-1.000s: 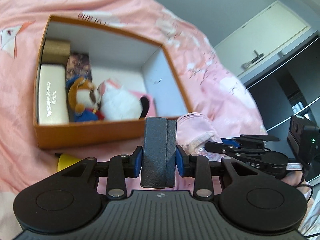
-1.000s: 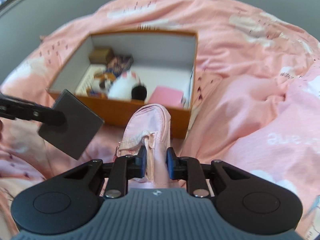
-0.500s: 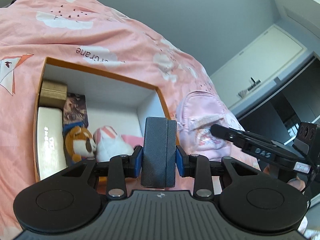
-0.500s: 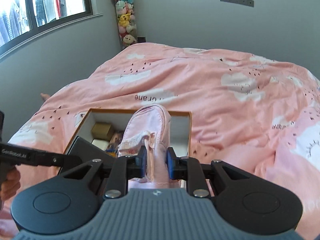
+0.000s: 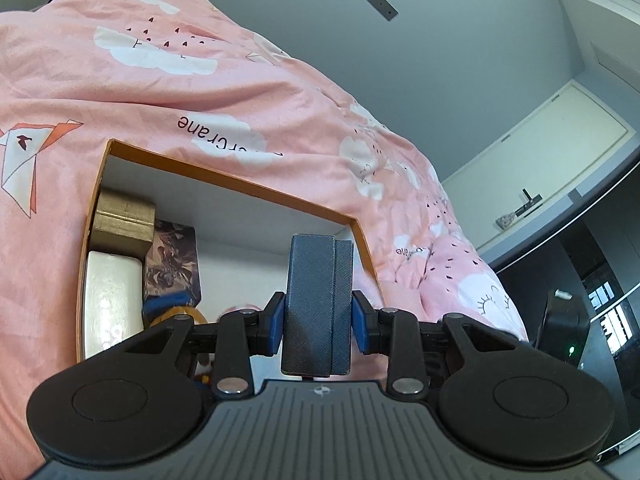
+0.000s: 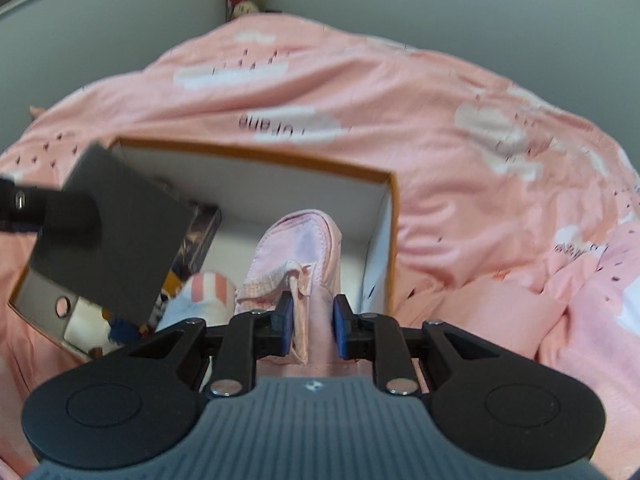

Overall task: Organize objects
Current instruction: 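Carry the black case and pink pouch over the shoebox with both grippers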

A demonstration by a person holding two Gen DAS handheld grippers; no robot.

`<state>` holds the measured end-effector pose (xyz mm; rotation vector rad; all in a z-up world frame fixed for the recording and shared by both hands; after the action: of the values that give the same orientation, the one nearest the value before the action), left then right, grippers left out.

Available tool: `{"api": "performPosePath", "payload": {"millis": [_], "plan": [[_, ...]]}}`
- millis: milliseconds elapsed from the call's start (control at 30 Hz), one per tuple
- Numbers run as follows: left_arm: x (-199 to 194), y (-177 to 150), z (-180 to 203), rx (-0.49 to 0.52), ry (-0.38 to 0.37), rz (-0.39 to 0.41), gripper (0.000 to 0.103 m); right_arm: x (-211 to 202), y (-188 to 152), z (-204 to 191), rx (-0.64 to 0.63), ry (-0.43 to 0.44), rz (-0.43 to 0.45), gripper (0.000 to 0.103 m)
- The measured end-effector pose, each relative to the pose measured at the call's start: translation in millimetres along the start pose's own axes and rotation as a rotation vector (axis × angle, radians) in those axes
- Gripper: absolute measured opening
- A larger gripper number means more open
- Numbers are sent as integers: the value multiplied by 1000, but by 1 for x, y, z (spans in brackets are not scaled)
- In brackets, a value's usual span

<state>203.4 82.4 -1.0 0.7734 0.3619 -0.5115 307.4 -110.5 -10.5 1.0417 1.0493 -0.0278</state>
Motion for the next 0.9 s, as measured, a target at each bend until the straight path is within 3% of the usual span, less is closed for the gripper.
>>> {"api": "performPosePath", "payload": {"millis": [200, 367, 667, 900], "plan": [[19, 8, -9, -32, -20, -17, 38, 19, -7, 6, 47, 51, -114, 22], [33, 11, -14, -31, -15, -42, 38, 38, -18, 6, 3, 26, -184, 23], [54, 21, -27, -51, 0, -89, 38, 59, -24, -27, -317, -41, -243, 31], [79, 28, -39, -100, 30, -118, 38, 73, -24, -34, -414, -45, -270, 37]]}}
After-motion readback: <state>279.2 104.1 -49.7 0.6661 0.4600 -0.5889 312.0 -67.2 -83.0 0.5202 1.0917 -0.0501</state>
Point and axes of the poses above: each gripper's, at about its wrist camera, not at the fingertips, and x roughly the way its jaws point, z to its right, y to its top, the point moved 3 cm from there along x, roughly the way its jaws point, and after that the axes turned 5 degrees about z, right-handed, at the moved point
